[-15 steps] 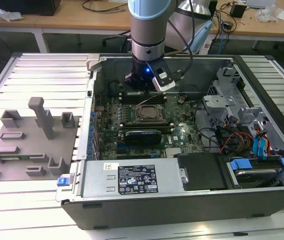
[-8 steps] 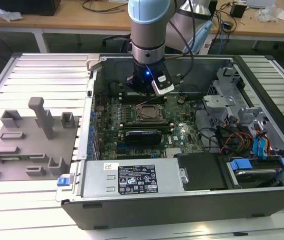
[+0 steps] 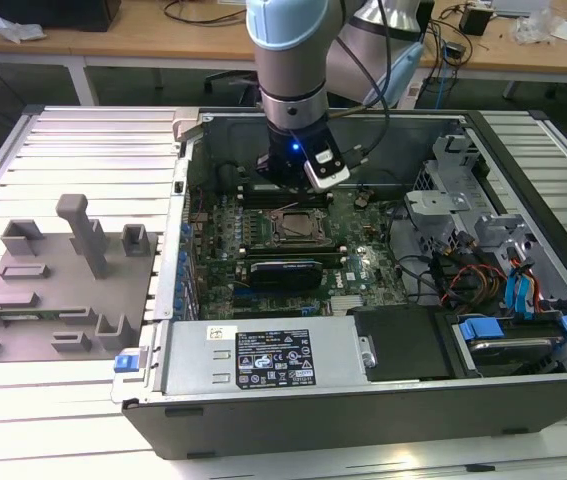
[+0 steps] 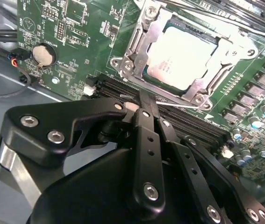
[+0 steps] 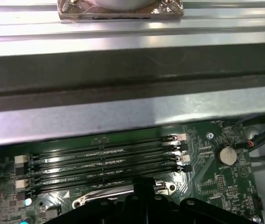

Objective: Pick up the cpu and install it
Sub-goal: 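Install the first cpu locking lever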

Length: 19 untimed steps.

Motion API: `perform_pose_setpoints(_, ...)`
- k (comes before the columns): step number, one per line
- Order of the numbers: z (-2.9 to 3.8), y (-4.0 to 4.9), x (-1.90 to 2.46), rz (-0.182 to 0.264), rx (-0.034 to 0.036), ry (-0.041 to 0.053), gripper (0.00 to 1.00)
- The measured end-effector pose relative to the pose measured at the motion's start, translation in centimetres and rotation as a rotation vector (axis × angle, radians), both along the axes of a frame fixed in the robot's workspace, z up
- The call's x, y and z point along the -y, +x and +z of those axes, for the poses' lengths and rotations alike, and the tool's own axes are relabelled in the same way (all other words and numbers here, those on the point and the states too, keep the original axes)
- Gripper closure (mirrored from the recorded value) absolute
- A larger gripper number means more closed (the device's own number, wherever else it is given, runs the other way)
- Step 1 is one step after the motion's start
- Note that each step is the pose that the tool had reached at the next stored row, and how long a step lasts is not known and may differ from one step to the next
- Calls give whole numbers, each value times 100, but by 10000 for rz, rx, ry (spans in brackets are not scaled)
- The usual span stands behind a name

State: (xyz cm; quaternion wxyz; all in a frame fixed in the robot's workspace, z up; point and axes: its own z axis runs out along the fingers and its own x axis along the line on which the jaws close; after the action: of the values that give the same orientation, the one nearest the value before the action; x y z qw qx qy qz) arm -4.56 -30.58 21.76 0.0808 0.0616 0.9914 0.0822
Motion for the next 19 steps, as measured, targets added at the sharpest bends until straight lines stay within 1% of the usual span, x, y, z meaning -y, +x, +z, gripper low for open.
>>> perform_pose_setpoints(2, -14, -9, -1, 0, 23, 0, 89)
perform_pose_setpoints(4, -36, -36, -17, 0, 44, 6, 89)
perform_pose_setpoints(6, -41, -50, -35, -1, 54, 5, 89)
perform_pose_setpoints(11, -52, -93, -57, -29, 79, 5, 89)
perform_pose_setpoints(12, -56, -113, -69, -54, 88, 5, 89)
perform_pose_setpoints(14, -63, -126, -76, -96, 112, 6, 89)
perform_pose_setpoints(16, -73, -131, -78, -164, 158, 1, 89)
perform_pose_setpoints(18, -87, -131, -79, -317, 170, 2, 89)
perform_pose_setpoints(19, -96, -131, -79, -478, 170, -1, 89)
